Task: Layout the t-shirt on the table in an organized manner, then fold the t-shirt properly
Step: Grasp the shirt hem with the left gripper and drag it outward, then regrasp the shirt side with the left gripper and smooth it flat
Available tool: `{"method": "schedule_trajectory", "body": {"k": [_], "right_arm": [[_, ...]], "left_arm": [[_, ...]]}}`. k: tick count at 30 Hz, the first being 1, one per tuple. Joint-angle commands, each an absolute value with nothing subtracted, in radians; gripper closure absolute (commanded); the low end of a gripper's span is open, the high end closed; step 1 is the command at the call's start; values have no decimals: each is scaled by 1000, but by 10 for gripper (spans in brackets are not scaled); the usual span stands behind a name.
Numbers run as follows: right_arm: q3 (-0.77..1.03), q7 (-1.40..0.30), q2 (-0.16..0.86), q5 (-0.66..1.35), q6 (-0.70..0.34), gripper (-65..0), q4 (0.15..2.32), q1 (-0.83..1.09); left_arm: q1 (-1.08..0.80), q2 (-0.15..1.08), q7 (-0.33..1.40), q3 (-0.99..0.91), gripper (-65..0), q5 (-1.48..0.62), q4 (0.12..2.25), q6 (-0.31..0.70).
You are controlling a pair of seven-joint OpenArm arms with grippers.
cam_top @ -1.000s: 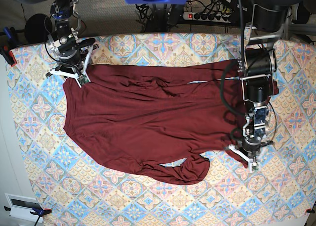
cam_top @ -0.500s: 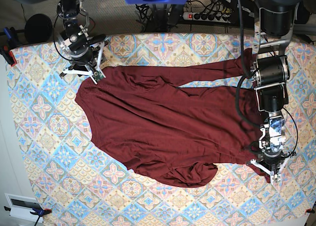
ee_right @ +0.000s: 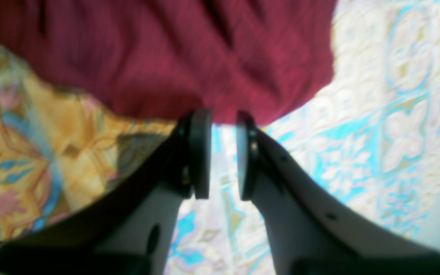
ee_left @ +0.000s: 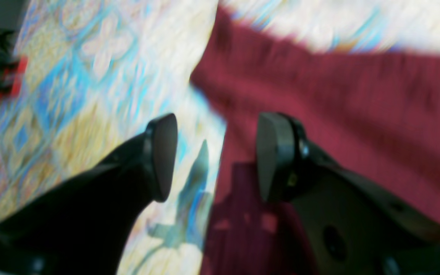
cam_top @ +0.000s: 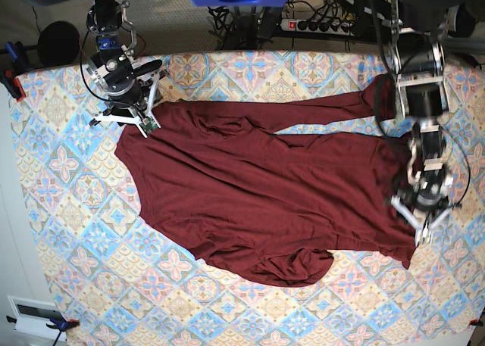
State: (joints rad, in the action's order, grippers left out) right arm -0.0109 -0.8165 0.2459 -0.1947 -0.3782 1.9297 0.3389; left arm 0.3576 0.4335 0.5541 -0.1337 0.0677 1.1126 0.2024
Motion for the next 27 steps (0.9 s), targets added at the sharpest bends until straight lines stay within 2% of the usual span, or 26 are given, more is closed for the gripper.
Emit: {"method": "schedule_trajectory", "body": {"k": [1, 5, 12, 20, 27], "right_arm": [[-7, -803, 254, -196, -372, -110, 1948, 335], [-7, -803, 254, -196, -372, -110, 1943, 331], [-7, -803, 254, -196, -372, -110, 1942, 329], [-2, -803, 254, -194, -372, -110, 1946, 329], [-5, -803, 252, -194, -372, -110, 1946, 331]], "left_arm": [[346, 464, 553, -137, -328, 36, 1208, 209], [194, 539, 642, -139, -328, -79, 1382, 231], [25, 619, 647, -101, -328, -139, 1397, 231], [-59, 736, 645, 18, -328, -137, 1472, 231], [-51, 757, 645, 59, -328, -134, 1469, 232]]}}
